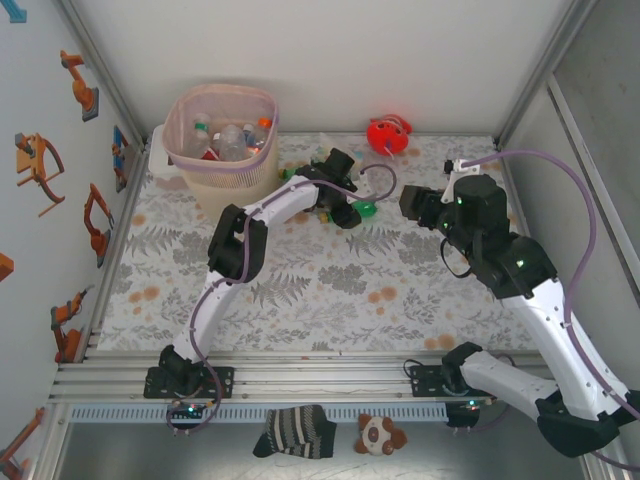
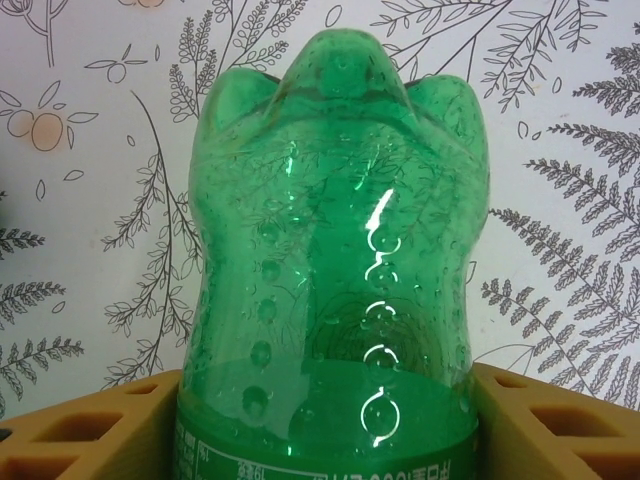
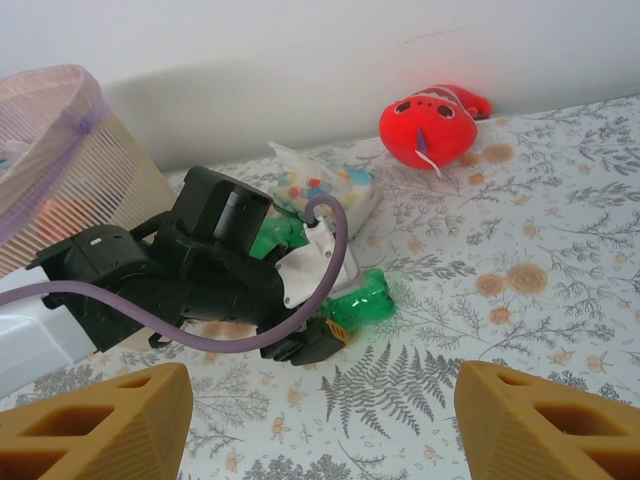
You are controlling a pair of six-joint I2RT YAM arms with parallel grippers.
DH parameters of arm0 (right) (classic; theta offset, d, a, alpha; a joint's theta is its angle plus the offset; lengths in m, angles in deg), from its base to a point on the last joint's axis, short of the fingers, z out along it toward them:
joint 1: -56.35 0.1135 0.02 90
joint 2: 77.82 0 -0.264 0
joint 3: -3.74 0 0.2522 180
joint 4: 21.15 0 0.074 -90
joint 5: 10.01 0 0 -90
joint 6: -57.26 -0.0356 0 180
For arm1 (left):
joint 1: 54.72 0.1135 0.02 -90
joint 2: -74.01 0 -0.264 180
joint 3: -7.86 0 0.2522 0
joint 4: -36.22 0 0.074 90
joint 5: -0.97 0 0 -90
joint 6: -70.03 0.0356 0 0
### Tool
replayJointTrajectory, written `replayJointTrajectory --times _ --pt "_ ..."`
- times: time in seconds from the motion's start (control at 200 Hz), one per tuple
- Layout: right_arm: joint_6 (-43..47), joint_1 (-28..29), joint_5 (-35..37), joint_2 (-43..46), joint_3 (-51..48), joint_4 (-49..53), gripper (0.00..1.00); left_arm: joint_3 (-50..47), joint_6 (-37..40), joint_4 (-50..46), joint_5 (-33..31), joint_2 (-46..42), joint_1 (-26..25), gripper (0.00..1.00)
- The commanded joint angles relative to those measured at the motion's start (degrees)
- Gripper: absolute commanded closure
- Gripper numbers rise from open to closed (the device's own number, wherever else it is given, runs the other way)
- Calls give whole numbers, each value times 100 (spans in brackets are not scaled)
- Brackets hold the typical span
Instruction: Put the plastic bottles in the bin
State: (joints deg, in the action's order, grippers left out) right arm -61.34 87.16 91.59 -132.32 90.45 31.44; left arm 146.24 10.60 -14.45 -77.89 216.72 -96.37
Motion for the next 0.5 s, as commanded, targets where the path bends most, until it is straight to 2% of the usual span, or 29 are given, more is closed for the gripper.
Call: replayJointTrajectory --times 0.0,0.065,0.25,0.496 --pt "-78 -40 57 40 -70 -43 31 98 72 -278 54 22 -42 33" --pt "-78 -40 35 26 -79 -71 31 98 73 -313 -2 20 -45 32" --pt "-92 -40 12 1 -92 -119 31 51 75 -434 7 -171 -71 43" --pt "-98 -40 1 -43 -83 -145 31 -126 -112 -432 54 -687 -90 46"
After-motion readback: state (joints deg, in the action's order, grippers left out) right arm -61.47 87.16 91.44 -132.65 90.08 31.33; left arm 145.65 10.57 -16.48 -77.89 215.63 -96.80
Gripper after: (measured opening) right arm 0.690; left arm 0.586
